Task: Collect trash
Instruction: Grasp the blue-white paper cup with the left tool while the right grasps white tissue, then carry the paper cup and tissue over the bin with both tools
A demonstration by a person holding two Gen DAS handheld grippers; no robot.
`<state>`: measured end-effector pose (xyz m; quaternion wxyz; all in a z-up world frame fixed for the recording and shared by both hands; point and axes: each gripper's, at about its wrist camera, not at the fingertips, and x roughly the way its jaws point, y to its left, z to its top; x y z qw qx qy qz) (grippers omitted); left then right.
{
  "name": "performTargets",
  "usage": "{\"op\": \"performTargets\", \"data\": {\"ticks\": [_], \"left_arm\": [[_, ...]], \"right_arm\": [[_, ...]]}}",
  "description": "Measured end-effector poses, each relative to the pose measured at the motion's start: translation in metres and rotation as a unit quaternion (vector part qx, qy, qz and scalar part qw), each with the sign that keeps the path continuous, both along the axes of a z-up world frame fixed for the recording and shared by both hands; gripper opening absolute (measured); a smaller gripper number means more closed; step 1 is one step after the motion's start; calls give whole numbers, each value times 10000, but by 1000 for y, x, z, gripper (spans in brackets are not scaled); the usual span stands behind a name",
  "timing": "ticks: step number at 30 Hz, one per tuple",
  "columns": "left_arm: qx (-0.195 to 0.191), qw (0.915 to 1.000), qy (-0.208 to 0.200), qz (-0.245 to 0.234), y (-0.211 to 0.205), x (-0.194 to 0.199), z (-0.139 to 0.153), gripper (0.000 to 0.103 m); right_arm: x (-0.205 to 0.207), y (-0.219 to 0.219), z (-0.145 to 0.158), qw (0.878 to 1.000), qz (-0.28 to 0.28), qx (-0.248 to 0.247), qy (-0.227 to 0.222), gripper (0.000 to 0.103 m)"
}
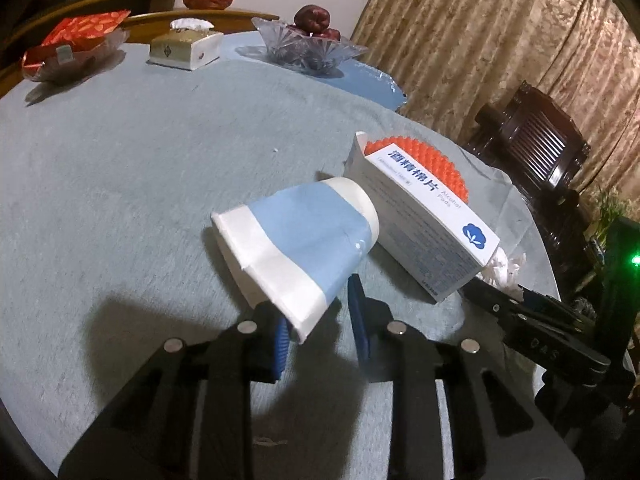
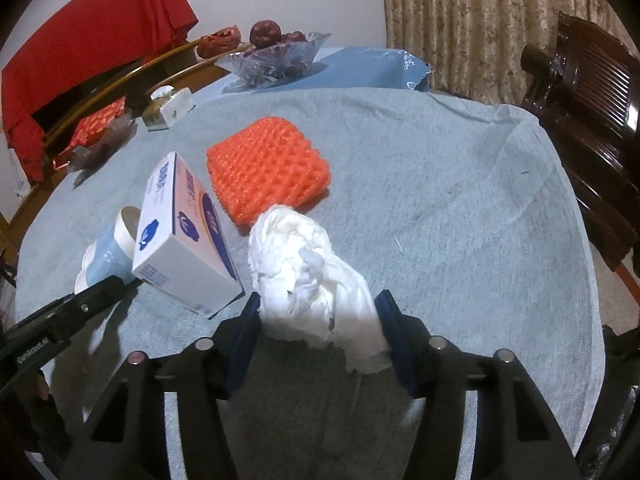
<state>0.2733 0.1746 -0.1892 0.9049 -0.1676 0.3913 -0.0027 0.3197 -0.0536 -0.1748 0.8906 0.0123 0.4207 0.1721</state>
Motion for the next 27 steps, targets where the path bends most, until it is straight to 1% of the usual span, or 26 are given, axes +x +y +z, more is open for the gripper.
{"op": "performTargets", "data": {"ticks": [1,2,3,4,6,8,9,11,17,23,27], "left_arm": [[19,10000,-38,-11,0,-1,1,18],[43,9999,-81,-45,-1,-2,3,12],[64,9999,-121,-75,-2,-4,5,9],[75,9998,-151,-103,-3,-5,7,7],[126,9995,-229,-153,-6,-9,12,4],[133,9994,-281,-148,-9,-12,16,3],[112,9994,-299,-148,-10,-13,18,2],[87,9993,-312,-165,-12,-16,20,2],[150,9987,-446,-218,-22,-25,35,2],[464,9966,-566,-379,-42,-39,53,2],[571,9950,-634,-523,-57,-47,64,2]], "right_arm": [[-1,0,0,10000,-9,4,-14,57],[-1,0,1,10000,-18,19,-27,55],[-2,-1,1,10000,-17,39,-36,51],[-3,-2,2,10000,-10,73,-44,49],[-5,-1,2,9999,-1,94,-60,38],[-6,-2,4,9999,40,134,-73,30],[-8,-2,5,9998,52,161,-94,28],[-11,-3,8,9997,67,188,-133,26],[-26,-12,28,9989,28,349,-322,26],[-46,-23,50,9976,-35,453,-518,26],[-59,-33,64,9964,-110,536,-648,26]]}}
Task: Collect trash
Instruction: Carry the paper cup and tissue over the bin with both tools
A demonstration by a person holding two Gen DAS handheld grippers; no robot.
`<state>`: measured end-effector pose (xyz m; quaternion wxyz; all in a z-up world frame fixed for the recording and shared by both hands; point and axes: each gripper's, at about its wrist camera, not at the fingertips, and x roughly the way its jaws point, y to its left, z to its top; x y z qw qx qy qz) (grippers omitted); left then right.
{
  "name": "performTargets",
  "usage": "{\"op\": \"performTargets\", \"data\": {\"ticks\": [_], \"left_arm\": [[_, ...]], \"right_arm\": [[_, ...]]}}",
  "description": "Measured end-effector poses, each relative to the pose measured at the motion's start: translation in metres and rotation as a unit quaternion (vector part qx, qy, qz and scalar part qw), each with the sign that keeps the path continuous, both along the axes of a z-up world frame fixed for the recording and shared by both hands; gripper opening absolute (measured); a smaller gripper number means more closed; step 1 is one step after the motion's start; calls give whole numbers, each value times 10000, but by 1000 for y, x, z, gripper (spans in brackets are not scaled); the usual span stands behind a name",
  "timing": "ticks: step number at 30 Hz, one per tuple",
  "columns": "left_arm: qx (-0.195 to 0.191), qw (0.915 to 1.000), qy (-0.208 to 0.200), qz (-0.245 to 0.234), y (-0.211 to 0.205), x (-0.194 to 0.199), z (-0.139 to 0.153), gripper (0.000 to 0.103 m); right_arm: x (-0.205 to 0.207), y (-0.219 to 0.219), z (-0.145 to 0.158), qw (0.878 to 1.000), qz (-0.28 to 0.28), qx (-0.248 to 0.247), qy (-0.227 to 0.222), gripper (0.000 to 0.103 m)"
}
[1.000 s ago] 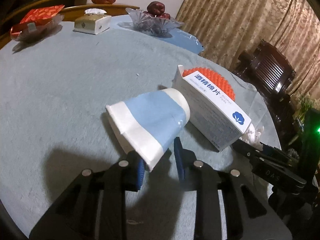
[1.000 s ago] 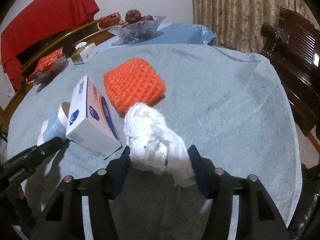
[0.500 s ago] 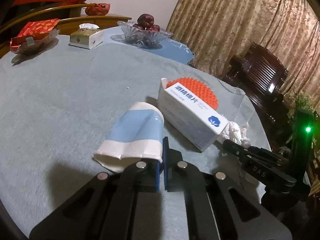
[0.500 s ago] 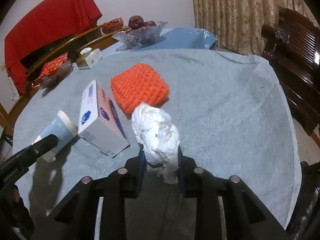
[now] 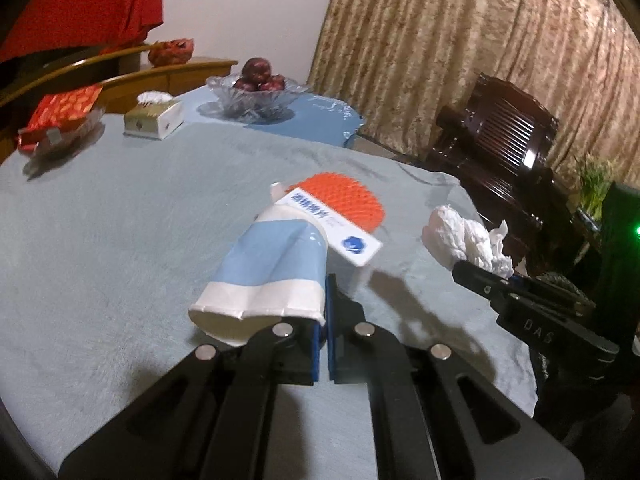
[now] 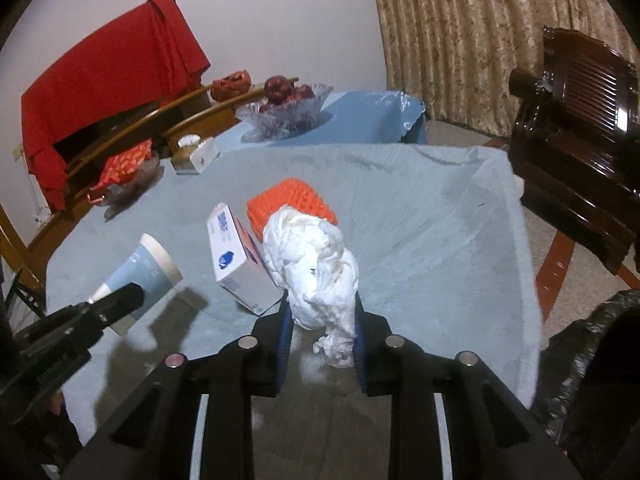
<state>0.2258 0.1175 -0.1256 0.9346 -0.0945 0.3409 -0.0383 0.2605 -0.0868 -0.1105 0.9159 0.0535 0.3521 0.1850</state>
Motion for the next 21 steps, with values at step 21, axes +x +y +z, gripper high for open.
{"op": "performTargets", "data": {"ticks": [21], "left_arm": [[52,9969,-410,-671,-76,-39,52,2]], "right_arm": [[-67,-77,56,9965,-632,190,-514,26]]}}
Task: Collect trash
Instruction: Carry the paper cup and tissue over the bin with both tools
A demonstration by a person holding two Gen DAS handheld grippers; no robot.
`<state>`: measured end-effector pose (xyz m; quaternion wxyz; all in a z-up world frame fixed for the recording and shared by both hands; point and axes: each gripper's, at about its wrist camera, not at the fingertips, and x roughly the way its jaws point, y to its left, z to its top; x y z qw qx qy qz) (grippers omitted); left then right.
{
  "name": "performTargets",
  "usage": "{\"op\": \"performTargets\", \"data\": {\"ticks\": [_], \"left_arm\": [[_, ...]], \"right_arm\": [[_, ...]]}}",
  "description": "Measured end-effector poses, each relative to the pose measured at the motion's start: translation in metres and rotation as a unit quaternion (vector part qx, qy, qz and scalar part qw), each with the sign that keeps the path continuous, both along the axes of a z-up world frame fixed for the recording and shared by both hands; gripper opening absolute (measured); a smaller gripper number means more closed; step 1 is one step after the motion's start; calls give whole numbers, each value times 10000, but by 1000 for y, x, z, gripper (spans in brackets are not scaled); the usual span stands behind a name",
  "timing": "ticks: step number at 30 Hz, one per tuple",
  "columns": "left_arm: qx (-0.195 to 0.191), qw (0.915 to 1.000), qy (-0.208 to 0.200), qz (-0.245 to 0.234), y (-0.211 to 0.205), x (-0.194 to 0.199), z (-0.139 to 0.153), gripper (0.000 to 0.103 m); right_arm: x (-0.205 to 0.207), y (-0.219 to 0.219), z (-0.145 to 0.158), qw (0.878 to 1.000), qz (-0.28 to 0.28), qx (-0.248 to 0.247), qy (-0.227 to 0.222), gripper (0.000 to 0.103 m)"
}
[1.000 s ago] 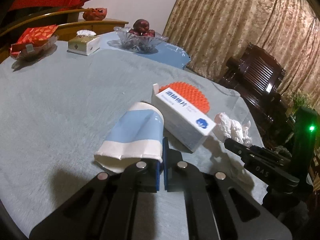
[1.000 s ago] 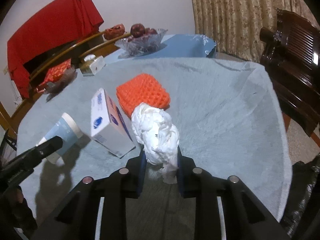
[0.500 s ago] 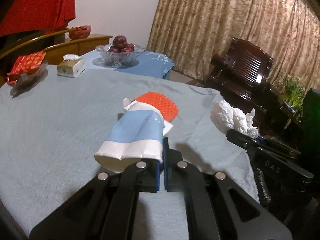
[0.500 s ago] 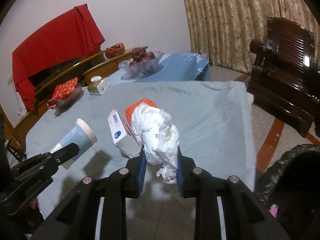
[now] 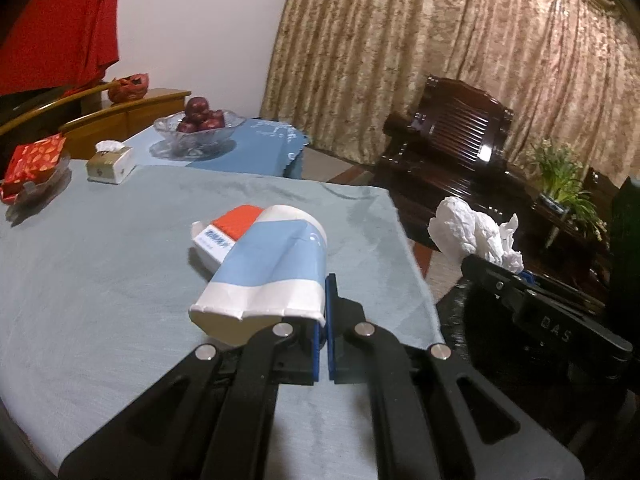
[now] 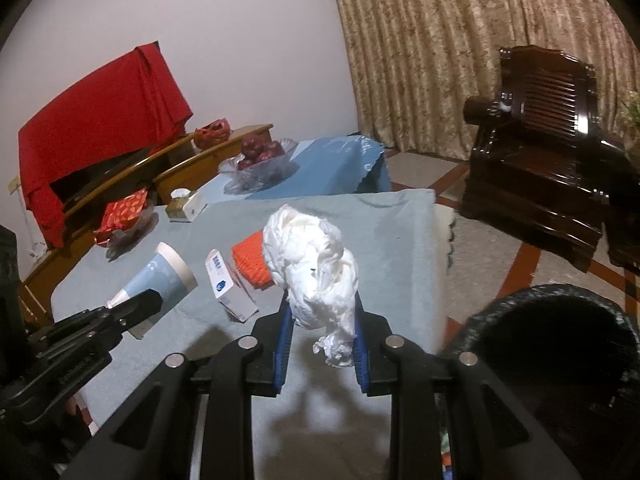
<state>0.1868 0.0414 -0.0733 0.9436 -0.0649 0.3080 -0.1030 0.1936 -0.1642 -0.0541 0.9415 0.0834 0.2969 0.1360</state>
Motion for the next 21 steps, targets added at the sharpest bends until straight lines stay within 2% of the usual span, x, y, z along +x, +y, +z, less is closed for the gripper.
{"op": "performTargets", "data": {"ticks": [12,21], "left_arm": [[-3,9987,-56,-511,-46,-12,13,2],[3,9952,-21,-976,-88,-18,11,2]], "right_arm": [[-30,-43,10,9992,-381,-81,-112,26],[-50,-82,9,9968,-767,-191,-102,26]]}}
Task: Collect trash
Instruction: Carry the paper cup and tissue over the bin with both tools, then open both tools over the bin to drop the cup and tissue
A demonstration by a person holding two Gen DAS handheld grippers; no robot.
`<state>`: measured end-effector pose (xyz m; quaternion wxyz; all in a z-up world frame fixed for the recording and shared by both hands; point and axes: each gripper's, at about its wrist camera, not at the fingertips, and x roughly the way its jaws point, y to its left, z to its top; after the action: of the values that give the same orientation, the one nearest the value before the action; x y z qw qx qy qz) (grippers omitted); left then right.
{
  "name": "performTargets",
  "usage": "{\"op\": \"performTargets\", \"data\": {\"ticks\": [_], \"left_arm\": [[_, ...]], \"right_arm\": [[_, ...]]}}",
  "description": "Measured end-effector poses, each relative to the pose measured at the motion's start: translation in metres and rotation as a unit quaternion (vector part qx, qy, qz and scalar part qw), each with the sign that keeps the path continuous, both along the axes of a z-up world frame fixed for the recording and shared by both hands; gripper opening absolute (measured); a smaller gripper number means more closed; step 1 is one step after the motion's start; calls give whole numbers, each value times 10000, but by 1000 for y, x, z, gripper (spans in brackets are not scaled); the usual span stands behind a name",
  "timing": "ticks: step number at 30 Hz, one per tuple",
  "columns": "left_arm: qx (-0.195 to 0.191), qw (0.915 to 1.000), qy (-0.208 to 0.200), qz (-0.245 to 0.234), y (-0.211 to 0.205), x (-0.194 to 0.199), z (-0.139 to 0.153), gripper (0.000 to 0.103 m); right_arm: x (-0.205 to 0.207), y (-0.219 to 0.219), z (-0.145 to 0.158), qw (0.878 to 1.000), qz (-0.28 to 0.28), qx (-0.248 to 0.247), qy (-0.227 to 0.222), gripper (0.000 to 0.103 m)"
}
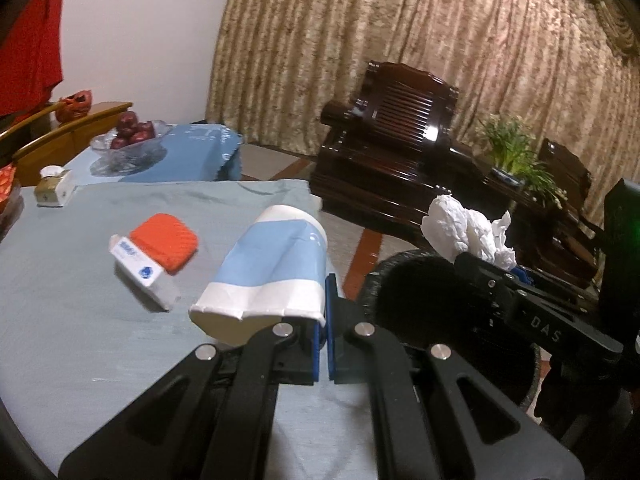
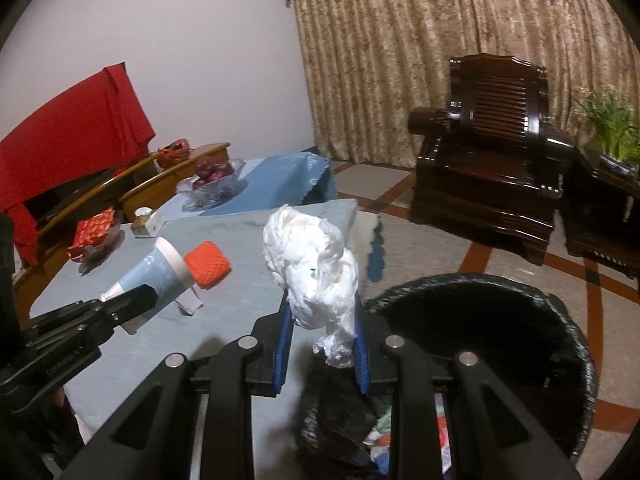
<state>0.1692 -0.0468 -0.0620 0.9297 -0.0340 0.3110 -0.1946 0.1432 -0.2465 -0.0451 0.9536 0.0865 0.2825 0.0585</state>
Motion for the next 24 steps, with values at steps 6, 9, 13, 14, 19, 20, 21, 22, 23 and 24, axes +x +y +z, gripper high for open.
{"op": "performTargets", "data": {"ticks": [6,9,13,14,19,20,21,22,23,24], "left_arm": [[0,9992,63,-392,-31,-3,-6,2],[-18,9980,126,-618,-52,-4,-12,2],[-36,9958,179,-902,-78,-4,-20,2],[-31,9950,194,-979,-87,-5,-22,2],[0,9910,310,-1301,-123,-4,-36,2],[7,9903,343,-1349,-130,-3,-39,2],[18,9898,355,-1378,-134,-2,-41,2],[35,9892,371,-1419,-141,-2,-44,2],[47,9886,391,-1450,-146,-1,-48,2],[54,9883,410,-1465,-150,-1,-50,2]], "right_arm": [[-17,-31,-6,9994,-337,-60,81,26],[-26,-49,-11,9984,-542,-80,141,26],[-37,-72,-19,9964,-807,-112,244,26],[-40,-78,-22,9957,-876,-112,272,26],[-49,-101,-34,9926,-1132,-92,427,26],[-51,-105,-37,9919,-1177,-86,462,26],[-51,-107,-39,9915,-1206,-87,484,26],[-52,-111,-42,9909,-1243,-83,519,26],[-52,-114,-45,9902,-1281,-64,552,26],[-53,-116,-47,9899,-1302,-45,566,26]]}}
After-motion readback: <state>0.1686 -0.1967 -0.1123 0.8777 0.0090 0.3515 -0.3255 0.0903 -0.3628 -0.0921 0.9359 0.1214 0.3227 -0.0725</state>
